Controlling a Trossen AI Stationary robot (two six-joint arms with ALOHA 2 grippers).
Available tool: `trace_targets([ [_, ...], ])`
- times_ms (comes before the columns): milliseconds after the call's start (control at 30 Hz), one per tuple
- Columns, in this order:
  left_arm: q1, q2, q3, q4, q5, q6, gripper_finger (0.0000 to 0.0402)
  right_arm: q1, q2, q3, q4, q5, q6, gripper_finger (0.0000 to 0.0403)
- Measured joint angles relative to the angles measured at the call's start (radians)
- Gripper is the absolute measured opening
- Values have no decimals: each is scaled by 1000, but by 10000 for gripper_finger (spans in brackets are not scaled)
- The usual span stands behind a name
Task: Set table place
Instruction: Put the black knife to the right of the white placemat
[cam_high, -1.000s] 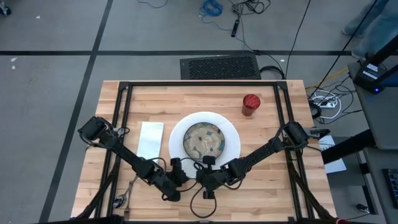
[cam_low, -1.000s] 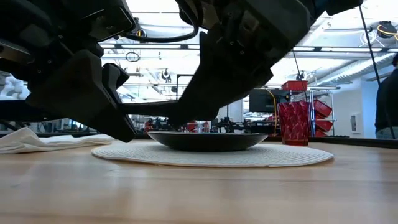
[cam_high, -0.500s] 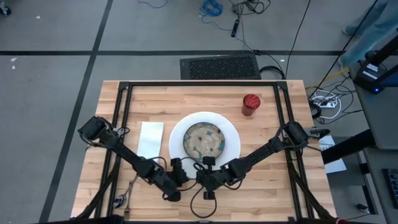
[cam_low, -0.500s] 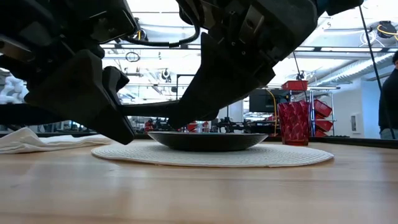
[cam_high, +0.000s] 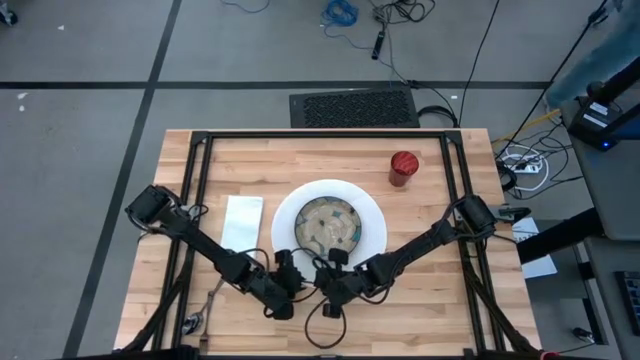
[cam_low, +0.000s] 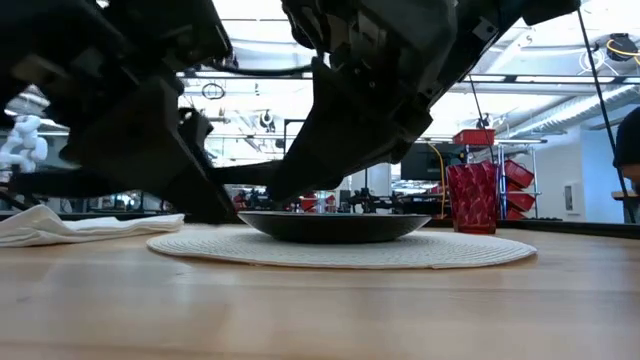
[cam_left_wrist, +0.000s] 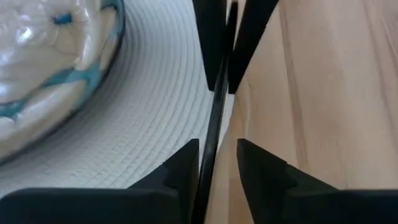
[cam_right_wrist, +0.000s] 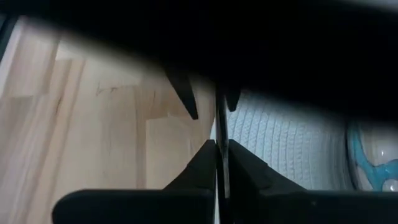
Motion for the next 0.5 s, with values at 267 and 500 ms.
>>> trace_targets([
  [267,-26,-162,0,-56,-120,77,95,0,0,0,2,12,95,0],
  [500,-121,-376,-12,-187,-388,99,95,27,-10,0,73,107,161,0],
])
